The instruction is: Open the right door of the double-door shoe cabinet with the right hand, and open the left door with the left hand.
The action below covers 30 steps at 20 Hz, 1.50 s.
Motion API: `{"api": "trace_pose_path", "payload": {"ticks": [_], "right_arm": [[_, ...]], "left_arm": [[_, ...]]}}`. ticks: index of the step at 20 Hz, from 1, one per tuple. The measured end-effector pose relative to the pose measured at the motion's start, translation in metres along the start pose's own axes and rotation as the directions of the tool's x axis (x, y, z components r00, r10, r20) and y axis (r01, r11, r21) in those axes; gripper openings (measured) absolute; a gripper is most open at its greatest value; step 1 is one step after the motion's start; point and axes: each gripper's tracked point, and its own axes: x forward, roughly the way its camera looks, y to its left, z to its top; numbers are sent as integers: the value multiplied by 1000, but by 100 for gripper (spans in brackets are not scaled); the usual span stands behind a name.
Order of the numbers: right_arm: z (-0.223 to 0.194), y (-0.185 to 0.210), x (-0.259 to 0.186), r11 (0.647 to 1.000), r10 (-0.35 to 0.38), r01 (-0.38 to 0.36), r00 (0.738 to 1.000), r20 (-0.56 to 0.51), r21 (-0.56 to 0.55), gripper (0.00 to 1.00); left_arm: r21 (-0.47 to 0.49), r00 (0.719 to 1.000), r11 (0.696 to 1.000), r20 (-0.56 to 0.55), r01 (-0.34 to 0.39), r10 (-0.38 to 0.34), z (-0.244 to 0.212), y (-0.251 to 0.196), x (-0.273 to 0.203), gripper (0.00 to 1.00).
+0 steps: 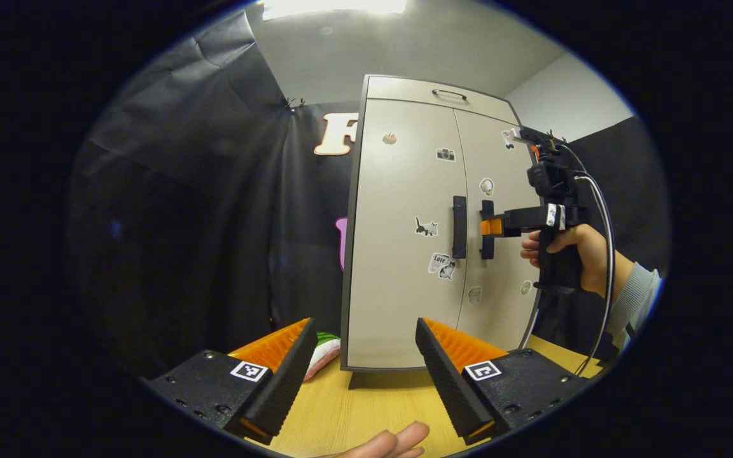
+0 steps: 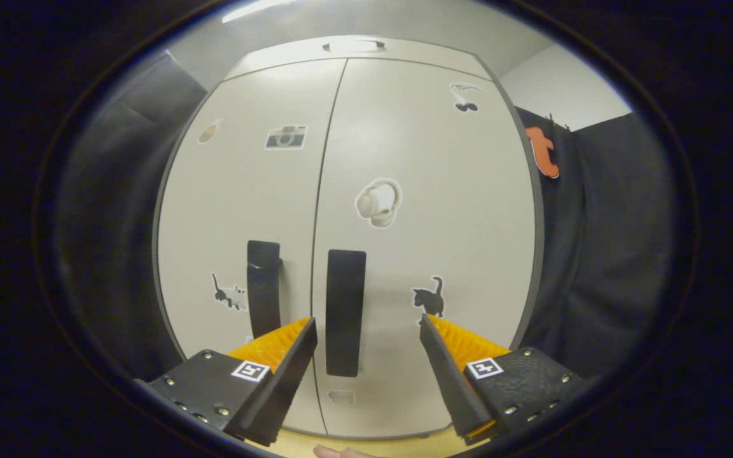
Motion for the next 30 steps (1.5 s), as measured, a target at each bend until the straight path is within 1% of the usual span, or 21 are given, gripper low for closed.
{"api": "trace_pose_path", "payload": {"ticks": [1,4,5,7,8,9,10,12,13,14,15,16,17,22,25,27,30], "right_arm": [[0,2,6,1000,-2,2,1000,0,2,96],[-2,8,20,1000,5,-5,1000,-10,15,97],[-4,8,23,1000,-4,4,1000,-14,29,91],[-4,7,25,997,-15,16,1000,-18,70,67],[-3,8,26,996,-21,23,1000,-22,82,64],[-4,8,24,996,-20,22,999,-27,85,59],[-3,12,25,996,-3,5,1000,-27,87,62],[-8,18,30,997,12,-10,999,-31,77,45],[-5,19,23,997,13,-10,999,-31,78,22],[-5,17,23,996,22,-18,998,-52,86,27],[-6,18,22,993,33,-26,998,-55,113,15],[-7,19,21,994,44,-38,997,-59,106,12],[-6,18,18,994,53,-48,997,-54,95,15],[-3,17,5,988,125,-119,991,-57,99,15],[0,13,-6,985,157,-153,987,-44,77,15],[1,11,-13,979,183,-179,982,-37,97,15],[2,6,-24,976,199,-195,980,-28,100,15]], "left_arm": [[-3,1000,1000,-4,0,0,-2,4,0,96],[0,999,999,-22,-36,36,-11,24,4,96],[2,999,999,-28,-45,45,-14,29,6,97],[6,998,999,-40,-52,52,-18,31,7,96],[3,998,999,-44,-43,43,-20,30,7,96],[-6,998,999,-48,-35,34,-22,29,6,96],[-15,998,999,-52,-29,28,-24,28,5,96],[-23,998,999,-60,-25,23,-26,26,3,97],[-22,998,999,-63,-30,29,-26,26,2,96],[-16,997,999,-66,-34,33,-25,25,1,96],[-13,997,999,-64,-37,37,-22,24,-1,96],[-9,997,999,-62,-42,41,-20,25,-2,96],[-3,997,999,-59,-47,47,-17,25,-3,96],[3,996,997,-42,-83,83,-7,21,-4,96],[8,996,998,-47,-69,69,-6,4,-12,96],[3,997,998,-52,-59,59,-5,-5,-13,96],[0,997,999,-57,-53,53,-5,-17,-16,96]]}}
